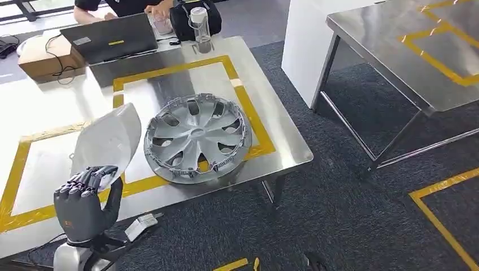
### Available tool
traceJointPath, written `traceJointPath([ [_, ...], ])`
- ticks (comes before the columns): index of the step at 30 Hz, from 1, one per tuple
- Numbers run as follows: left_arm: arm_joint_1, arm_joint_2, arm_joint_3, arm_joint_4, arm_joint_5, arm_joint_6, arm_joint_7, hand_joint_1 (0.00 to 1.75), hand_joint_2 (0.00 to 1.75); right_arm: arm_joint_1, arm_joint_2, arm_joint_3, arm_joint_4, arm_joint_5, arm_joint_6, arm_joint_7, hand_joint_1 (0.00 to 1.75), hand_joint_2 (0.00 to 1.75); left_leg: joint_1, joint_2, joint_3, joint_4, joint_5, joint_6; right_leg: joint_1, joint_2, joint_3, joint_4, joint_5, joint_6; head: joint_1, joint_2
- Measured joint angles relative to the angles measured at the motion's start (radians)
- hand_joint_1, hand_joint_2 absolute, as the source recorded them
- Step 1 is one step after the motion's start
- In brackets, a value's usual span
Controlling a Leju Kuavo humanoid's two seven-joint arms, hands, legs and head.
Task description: Take the parts from the cabinet and place them on the table.
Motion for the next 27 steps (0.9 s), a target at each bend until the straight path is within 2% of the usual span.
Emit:
traceJointPath([
  [2,-0.025,0.006,0.013,0.031,-0.024,0.014,-0.002,1.75,1.75,-0.001,0.0,-0.005,0.0,0.002,0.0,0.0,0.0,0.0,0.001,0.0,0.0,-0.002,0.001,-0.002,0.001,0.0,0.0,0.0,-0.001,-0.001,0.0,0.0],
  [4,-0.062,0.018,0.025,0.067,-0.047,0.033,-0.006,1.75,1.75,-0.001,-0.002,-0.01,0.0,0.007,0.002,0.0,0.0,0.0,0.003,0.0,0.0,-0.004,0.002,-0.024,0.002,0.0,0.0,0.001,-0.001,-0.001,0.0,0.0],
  [5,-0.087,0.023,0.035,0.095,-0.053,0.038,-0.013,1.75,1.75,-0.001,-0.004,-0.013,0.0,0.01,0.002,0.0,0.0,0.0,0.004,0.0,0.0,-0.004,0.002,-0.031,0.003,-0.001,0.0,0.001,0.0,-0.002,0.0,0.0],
  [12,-0.218,0.052,0.107,0.254,-0.132,0.04,-0.036,1.75,1.75,0.0,-0.016,-0.023,0.0,0.015,0.0,0.0,0.0,0.0,0.003,0.0,0.005,-0.004,0.002,-0.031,-0.001,0.0,0.008,-0.001,0.002,0.001,0.0,0.0],
  [16,-0.279,0.07,0.135,0.329,-0.241,0.04,-0.01,1.75,1.75,0.0,-0.018,-0.029,0.0,0.019,0.002,0.0,0.0,0.0,0.003,0.0,0.007,-0.004,0.002,-0.031,-0.002,0.0,0.01,-0.003,0.003,0.003,0.001,0.0],
  [22,-0.38,0.113,0.167,0.445,-0.33,0.041,0.031,1.75,1.75,0.001,-0.018,-0.04,0.0,0.024,0.002,0.001,0.0,0.0,0.003,0.0,0.007,-0.003,0.002,-0.03,-0.002,0.0,0.012,-0.004,0.003,0.003,0.001,0.0],
  [24,-0.405,0.14,0.166,0.487,-0.305,0.041,0.062,1.75,1.75,0.0,-0.018,-0.04,0.0,0.026,0.008,0.0,0.0,0.0,0.003,0.001,0.007,-0.003,0.002,-0.03,-0.002,0.0,0.012,-0.005,0.003,0.003,0.001,0.0],
  [27,-0.462,0.179,0.159,0.575,-0.311,0.043,0.054,1.75,1.75,0.0,-0.016,-0.04,0.0,0.027,0.018,0.0,0.0,0.0,0.002,0.002,0.008,-0.003,0.002,-0.03,-0.001,0.001,0.011,-0.005,0.003,0.003,0.0,0.0],
])
